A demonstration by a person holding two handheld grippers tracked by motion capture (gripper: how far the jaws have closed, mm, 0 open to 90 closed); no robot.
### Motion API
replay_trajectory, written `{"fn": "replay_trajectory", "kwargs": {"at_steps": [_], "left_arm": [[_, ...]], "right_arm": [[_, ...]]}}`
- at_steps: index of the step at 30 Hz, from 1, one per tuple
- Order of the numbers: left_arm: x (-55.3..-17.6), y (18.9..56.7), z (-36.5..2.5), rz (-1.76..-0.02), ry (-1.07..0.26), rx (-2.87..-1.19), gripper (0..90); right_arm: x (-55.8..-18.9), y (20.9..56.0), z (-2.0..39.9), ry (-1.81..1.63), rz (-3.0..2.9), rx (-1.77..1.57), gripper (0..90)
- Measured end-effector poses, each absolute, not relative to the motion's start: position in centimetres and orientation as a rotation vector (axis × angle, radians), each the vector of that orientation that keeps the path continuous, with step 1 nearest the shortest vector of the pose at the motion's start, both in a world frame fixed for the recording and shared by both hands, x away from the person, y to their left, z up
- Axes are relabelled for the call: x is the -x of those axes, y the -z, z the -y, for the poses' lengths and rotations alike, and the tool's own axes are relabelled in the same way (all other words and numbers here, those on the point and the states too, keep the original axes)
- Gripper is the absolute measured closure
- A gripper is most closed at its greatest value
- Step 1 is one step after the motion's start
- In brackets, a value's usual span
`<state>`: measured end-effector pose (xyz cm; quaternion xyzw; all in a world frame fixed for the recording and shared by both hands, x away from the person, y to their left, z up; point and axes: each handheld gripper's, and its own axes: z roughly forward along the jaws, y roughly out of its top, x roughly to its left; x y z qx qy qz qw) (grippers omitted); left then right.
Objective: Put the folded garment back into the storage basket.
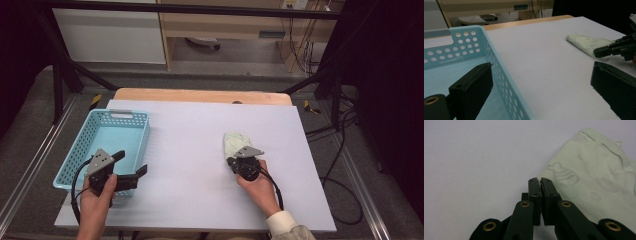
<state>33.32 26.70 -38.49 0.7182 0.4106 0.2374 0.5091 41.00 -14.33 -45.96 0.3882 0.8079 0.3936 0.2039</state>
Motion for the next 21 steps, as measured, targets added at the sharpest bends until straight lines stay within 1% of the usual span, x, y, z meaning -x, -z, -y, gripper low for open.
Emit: {"fn": "replay_trajectory", "kwargs": {"at_steps": [11, 21], "left_arm": [[-33.33, 38.51, -26.69, -0.989, -0.573, -1.731, 4.1], [-33.33, 38.54, -26.66, -0.991, -0.573, -1.736, 4.3]], "right_arm": [[-40.74, 45.64, 14.26, -1.130, -2.254, -1.075, 88.0], [-39.99, 45.29, 13.40, -1.159, -2.298, -1.077, 88.0]]}}
